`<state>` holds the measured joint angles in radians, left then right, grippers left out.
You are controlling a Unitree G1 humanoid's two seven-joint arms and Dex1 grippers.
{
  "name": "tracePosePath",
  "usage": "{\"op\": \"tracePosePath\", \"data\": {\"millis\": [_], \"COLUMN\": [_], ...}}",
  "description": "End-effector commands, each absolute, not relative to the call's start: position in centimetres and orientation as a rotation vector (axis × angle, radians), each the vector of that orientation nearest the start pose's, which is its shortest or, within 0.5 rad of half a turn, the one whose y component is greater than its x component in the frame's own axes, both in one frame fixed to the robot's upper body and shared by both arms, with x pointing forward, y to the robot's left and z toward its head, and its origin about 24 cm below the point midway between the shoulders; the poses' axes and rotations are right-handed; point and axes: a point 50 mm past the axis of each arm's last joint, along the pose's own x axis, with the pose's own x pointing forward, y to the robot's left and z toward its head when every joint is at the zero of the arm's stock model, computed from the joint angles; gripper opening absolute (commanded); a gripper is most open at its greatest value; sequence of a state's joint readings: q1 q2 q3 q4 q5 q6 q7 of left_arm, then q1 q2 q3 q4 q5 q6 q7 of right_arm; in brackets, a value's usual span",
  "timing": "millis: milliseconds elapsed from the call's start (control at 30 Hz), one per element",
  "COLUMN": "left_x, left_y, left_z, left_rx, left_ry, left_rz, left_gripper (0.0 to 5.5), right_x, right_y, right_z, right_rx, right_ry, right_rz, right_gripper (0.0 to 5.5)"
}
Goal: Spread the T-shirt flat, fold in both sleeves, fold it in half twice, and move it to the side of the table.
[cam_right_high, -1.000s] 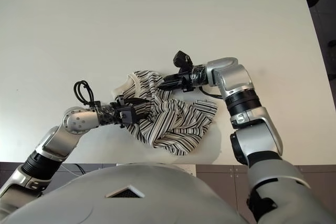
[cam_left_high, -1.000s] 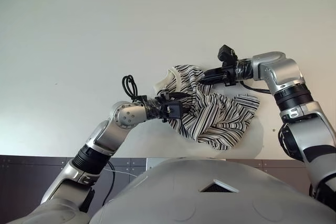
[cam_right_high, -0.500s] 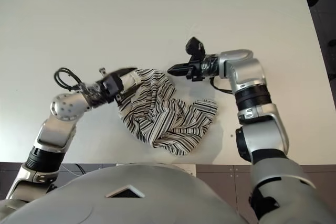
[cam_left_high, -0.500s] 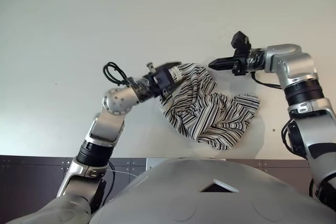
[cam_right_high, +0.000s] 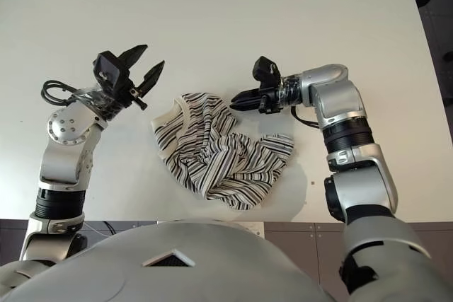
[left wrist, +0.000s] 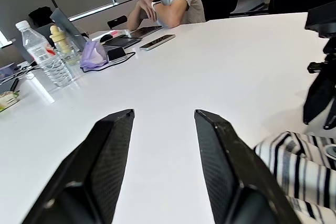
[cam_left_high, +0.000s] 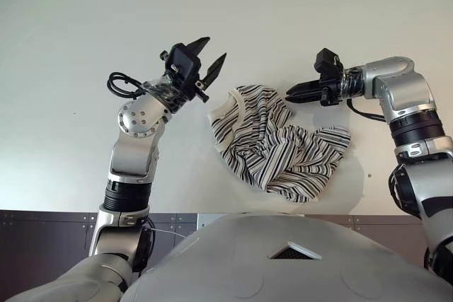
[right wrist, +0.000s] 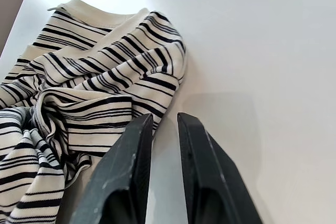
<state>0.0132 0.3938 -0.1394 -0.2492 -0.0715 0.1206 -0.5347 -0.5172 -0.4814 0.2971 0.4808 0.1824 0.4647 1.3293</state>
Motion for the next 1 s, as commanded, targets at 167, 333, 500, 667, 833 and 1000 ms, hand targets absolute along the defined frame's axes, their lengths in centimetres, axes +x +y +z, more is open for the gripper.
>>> {"op": "tracePosePath", "data": {"millis": [167, 333, 500, 667, 833, 1000], "left_x": [20.5, 20.2, 19.8, 19.0, 19.1, 19.2], "left_y": [13.4, 13.1, 12.9, 12.9, 12.7, 12.5], "left_z": [6.2, 6.1, 5.6, 4.7, 4.8, 4.8], "left_rx": [0.504, 0.513, 0.542, 0.594, 0.609, 0.613], "left_ry": [0.060, 0.061, 0.075, 0.103, 0.092, 0.084], "left_rz": [-0.958, -0.975, -1.005, -1.056, -1.054, -1.051], "left_gripper": [2.12, 2.12, 2.12, 2.12, 2.12, 2.12], "right_x": [29.2, 29.1, 29.8, 29.8, 28.1, 28.5], "right_y": [-15.1, -14.5, -13.4, -13.2, -13.1, -12.8], "right_z": [3.7, 2.6, 2.8, 2.9, 1.5, 1.9], "right_rx": [0.021, 0.019, 0.086, 0.126, 0.051, 0.057], "right_ry": [0.766, 0.797, 0.783, 0.787, 0.853, 0.824], "right_rz": [1.326, 1.317, 1.313, 1.330, 1.406, 1.397], "right_gripper": [1.49, 1.49, 1.49, 1.30, 0.50, 0.13]}}
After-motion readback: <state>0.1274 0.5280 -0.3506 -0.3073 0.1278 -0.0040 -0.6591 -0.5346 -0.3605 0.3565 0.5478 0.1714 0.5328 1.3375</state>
